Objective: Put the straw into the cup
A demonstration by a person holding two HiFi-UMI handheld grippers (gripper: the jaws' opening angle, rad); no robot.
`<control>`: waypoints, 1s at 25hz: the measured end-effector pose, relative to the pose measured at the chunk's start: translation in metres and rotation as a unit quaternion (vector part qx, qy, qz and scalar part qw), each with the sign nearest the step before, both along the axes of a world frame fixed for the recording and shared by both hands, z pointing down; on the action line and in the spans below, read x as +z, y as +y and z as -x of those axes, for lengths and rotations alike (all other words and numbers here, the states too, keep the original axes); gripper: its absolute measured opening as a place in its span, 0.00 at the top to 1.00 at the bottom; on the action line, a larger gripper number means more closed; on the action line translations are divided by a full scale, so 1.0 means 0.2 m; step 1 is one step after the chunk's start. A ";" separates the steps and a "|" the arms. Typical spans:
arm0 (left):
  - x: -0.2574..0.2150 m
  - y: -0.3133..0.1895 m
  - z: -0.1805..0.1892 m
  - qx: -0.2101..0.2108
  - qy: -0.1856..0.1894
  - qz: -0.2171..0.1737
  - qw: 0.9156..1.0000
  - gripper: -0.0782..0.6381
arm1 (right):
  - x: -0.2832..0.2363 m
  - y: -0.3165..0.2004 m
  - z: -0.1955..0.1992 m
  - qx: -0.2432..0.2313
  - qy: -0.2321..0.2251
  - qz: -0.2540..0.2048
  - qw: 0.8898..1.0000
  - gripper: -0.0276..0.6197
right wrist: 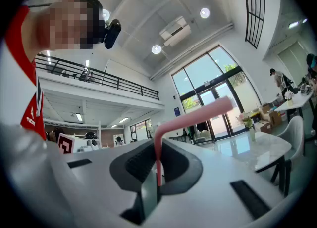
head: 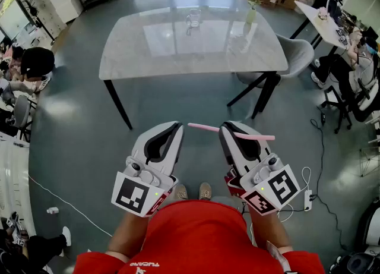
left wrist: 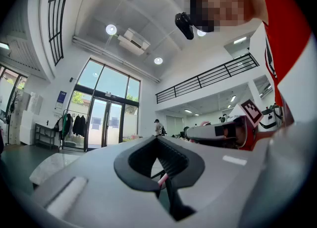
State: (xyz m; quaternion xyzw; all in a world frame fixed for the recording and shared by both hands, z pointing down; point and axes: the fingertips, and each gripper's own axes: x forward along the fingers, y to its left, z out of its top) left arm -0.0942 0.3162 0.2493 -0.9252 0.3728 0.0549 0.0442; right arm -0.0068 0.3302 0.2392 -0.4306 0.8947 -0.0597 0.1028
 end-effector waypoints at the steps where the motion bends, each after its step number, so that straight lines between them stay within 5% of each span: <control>1: 0.00 0.00 0.00 0.000 0.001 -0.001 1.000 0.88 | 0.00 0.00 0.00 0.000 0.000 0.000 1.000 0.93; 25: 0.05 -0.06 -0.02 -0.010 0.002 0.008 1.000 0.88 | -0.02 -0.05 -0.07 0.008 -0.010 -0.006 1.000 0.93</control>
